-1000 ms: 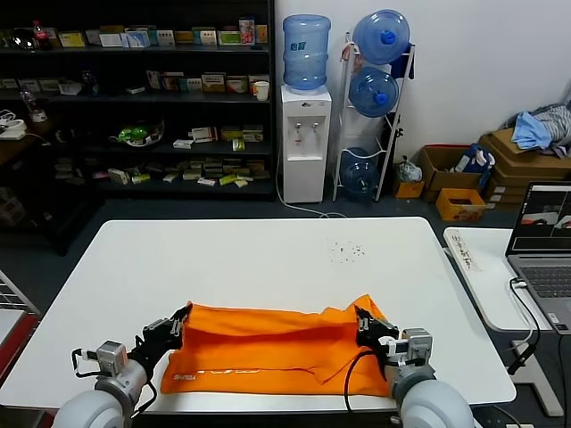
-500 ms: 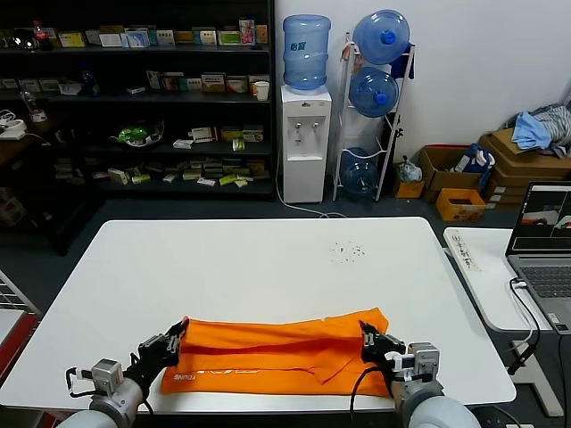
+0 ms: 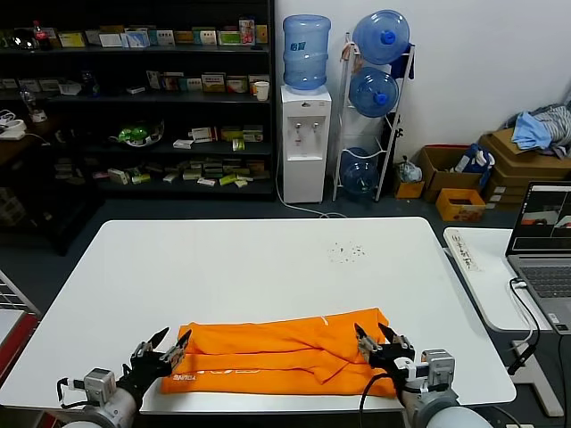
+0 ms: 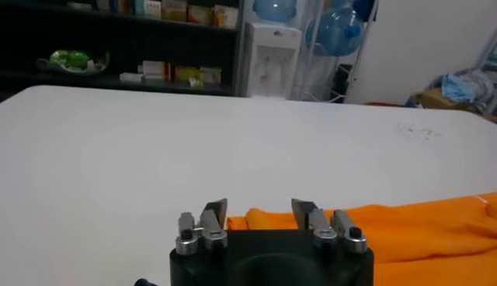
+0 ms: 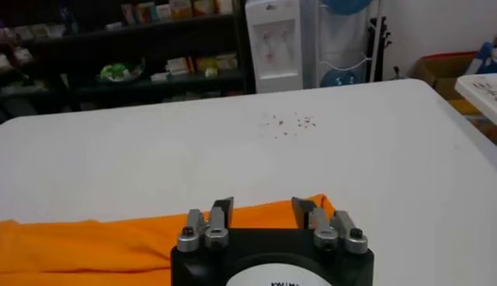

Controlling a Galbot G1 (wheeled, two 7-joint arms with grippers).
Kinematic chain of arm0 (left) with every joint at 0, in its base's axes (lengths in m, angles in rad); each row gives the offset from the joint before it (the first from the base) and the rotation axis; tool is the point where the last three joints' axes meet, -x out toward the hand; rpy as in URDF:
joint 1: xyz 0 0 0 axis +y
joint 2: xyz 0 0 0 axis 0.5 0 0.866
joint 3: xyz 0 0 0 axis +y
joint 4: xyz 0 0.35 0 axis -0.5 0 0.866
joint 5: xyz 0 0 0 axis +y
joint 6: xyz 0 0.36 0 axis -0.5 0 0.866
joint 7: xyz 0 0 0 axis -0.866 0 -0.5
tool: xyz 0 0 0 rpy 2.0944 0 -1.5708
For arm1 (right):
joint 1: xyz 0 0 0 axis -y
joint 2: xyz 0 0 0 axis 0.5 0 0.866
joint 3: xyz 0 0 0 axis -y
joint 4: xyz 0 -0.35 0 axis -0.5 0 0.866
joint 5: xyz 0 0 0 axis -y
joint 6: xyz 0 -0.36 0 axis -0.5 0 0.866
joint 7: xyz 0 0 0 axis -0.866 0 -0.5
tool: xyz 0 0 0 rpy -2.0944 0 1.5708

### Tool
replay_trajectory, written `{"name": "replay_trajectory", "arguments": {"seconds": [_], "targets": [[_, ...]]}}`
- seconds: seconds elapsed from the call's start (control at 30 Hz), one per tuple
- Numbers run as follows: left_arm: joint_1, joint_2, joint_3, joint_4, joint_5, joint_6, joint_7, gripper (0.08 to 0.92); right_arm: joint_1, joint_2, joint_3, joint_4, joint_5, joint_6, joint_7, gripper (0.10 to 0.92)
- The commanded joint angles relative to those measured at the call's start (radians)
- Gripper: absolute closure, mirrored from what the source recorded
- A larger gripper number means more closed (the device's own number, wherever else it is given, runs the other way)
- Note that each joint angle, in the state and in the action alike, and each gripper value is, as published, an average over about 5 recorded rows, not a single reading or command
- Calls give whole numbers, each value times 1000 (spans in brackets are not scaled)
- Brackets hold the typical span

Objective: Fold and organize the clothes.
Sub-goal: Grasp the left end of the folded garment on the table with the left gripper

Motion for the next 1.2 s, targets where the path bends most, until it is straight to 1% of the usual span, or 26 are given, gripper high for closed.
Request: {"name": "replay_trajectory", "arguments": {"seconds": [0.03, 0.07, 0.17, 0.27, 0.47, 0.93, 1.03, 1.13, 1.2], "targets": [[39, -31, 3, 10, 2, 0, 1, 328, -66, 7, 62, 37, -22, 2, -16, 340], [40, -43, 7, 13, 2, -4, 2, 293, -70, 10, 64, 39, -24, 2, -17, 305], [39, -79, 13, 22, 10, -20, 3, 219, -77, 20, 70, 41, -29, 3, -19, 235], [38, -108, 13, 32, 26, -39, 6, 184, -79, 24, 72, 41, -31, 4, -20, 207], [29, -130, 8, 48, 31, -58, 11, 177, -75, 23, 73, 39, -29, 6, -20, 203], [2, -137, 32, 107, 28, -68, 11, 177, -68, 25, 73, 30, -25, 6, -20, 203], [-6, -141, 38, 115, 29, -72, 8, 199, -67, 25, 73, 29, -24, 6, -20, 203], [-10, -142, 44, 122, 29, -73, 3, 276, -66, 24, 75, 30, -20, 6, -19, 203], [-10, -142, 46, 124, 29, -73, 1, 345, -64, 22, 76, 31, -16, 5, -18, 203]]}}
